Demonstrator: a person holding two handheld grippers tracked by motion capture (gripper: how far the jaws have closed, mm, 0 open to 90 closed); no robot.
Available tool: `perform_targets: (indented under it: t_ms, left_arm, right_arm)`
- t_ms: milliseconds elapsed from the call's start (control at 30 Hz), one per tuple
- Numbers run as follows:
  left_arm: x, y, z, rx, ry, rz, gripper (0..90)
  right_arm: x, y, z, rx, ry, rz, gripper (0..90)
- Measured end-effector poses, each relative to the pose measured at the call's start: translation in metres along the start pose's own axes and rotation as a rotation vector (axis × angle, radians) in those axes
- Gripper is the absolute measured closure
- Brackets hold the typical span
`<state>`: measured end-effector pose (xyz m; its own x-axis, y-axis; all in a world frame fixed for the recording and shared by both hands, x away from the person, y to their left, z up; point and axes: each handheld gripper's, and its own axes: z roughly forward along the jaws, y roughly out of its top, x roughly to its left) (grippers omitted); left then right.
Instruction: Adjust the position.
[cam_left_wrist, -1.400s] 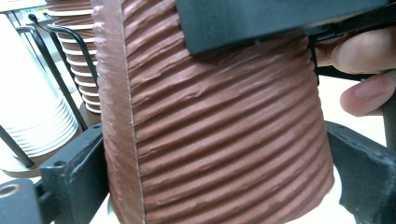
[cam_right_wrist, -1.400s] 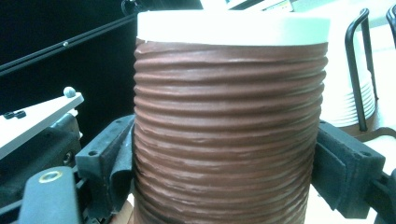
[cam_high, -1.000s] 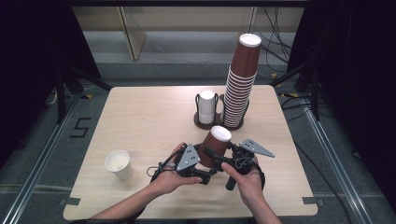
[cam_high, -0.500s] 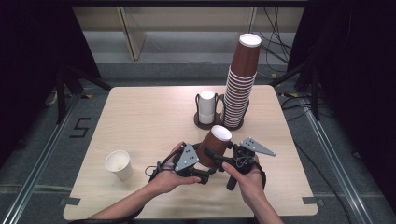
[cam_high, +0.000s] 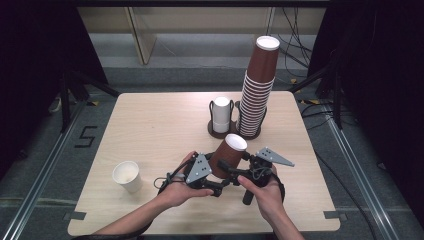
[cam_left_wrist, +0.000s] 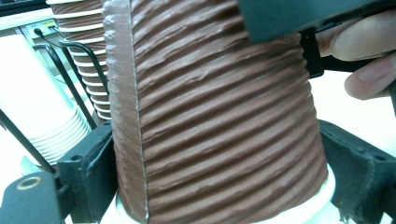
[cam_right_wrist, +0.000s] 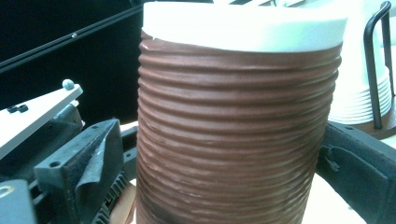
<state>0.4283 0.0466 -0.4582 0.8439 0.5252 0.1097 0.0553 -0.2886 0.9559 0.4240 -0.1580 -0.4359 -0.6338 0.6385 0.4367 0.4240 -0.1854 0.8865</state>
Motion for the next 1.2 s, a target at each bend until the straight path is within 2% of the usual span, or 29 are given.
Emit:
perform_targets:
  t_ms: [133,233,367,467,500,600,667,833,867,1100,1133,1200]
  left_arm:
    - [0.000,0.000,-0.001,0.000,0.002,0.006,10.4]
    - [0.001,0.001,-0.003,0.000,0.007,0.014,10.3]
    - [0.003,0.001,-0.004,0.003,0.010,0.010,10.3]
    - [0.003,0.000,-0.004,0.004,0.009,0.011,10.3]
    - [0.003,0.000,-0.005,0.005,0.009,0.014,10.3]
    - [0.004,0.000,-0.007,0.011,0.006,0.019,10.3]
    - [0.003,0.000,-0.008,0.009,0.003,0.020,10.3]
    - [0.005,0.002,-0.010,0.007,0.002,0.027,10.3]
    - [0.005,0.002,-0.010,0.008,0.001,0.027,10.3]
    - [0.003,0.002,-0.012,0.008,-0.011,0.033,10.3]
    - [0.003,0.002,-0.012,0.011,-0.013,0.038,10.3]
    - [0.003,0.002,-0.013,0.014,-0.015,0.044,10.3]
  right_arm:
    - [0.001,0.000,-0.001,0.008,0.013,0.016,1.6]
    - [0.000,0.000,-0.002,0.009,0.016,0.007,0.8]
    - [0.000,0.001,-0.004,0.016,-0.004,-0.012,0.5]
    - [0.001,0.001,-0.006,0.017,0.012,-0.014,0.5]
    - [0.001,0.001,-0.006,0.022,0.002,-0.019,0.5]
    - [0.002,0.002,-0.009,0.022,0.021,-0.021,0.4]
    - [0.001,0.001,-0.010,0.032,0.020,-0.039,0.5]
    - [0.002,0.001,-0.011,0.050,0.044,-0.032,0.4]
    - [0.001,0.002,-0.012,0.057,0.043,-0.049,0.4]
    - [0.004,0.005,-0.018,0.066,0.076,-0.071,0.4]
    - [0.005,0.005,-0.019,0.087,0.078,-0.071,0.5]
    - [0.004,0.005,-0.021,0.096,0.085,-0.094,0.5]
